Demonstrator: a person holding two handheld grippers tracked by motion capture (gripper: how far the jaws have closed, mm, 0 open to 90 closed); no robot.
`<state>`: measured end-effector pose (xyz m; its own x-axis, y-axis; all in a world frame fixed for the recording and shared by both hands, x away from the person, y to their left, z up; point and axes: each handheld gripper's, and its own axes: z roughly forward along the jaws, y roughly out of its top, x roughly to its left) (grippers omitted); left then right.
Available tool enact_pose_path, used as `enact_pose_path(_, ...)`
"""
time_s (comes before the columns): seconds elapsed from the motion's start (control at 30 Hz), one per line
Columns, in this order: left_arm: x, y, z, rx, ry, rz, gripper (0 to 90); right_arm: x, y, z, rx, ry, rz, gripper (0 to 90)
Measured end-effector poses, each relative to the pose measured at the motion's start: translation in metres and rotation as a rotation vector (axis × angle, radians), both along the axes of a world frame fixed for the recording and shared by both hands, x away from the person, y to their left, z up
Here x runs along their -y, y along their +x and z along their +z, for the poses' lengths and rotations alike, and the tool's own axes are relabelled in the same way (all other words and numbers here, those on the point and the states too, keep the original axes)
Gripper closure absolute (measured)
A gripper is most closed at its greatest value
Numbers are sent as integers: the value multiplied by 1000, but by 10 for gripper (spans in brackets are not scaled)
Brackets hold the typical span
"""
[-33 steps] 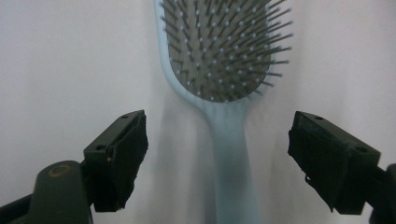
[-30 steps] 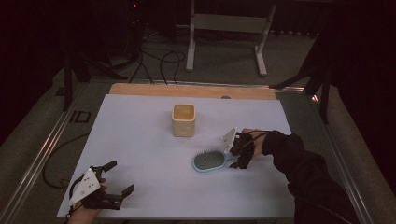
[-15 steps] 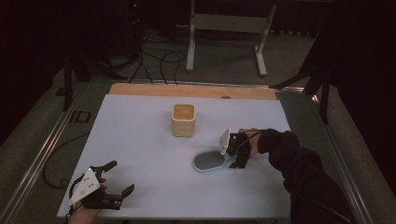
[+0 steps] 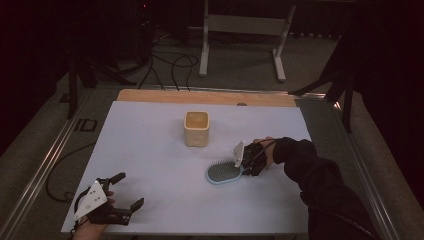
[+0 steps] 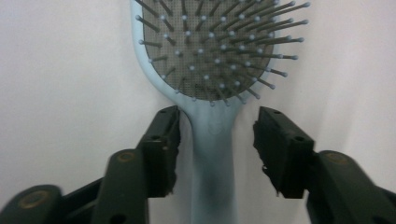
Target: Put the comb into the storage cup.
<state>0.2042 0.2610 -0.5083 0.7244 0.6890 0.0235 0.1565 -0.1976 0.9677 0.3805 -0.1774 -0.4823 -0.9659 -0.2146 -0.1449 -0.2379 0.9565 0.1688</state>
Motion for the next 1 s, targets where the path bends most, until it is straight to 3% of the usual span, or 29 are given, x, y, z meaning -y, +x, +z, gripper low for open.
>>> enact_pose_path(0.37, 0, 0, 0, -2, 2, -3, 0, -3, 1, -7, -8, -45, 34, 631)
enact_pose_path(1.0, 0, -1, 0, -2, 1, -6, 0, -5, 0, -8, -19, -69, 51, 701)
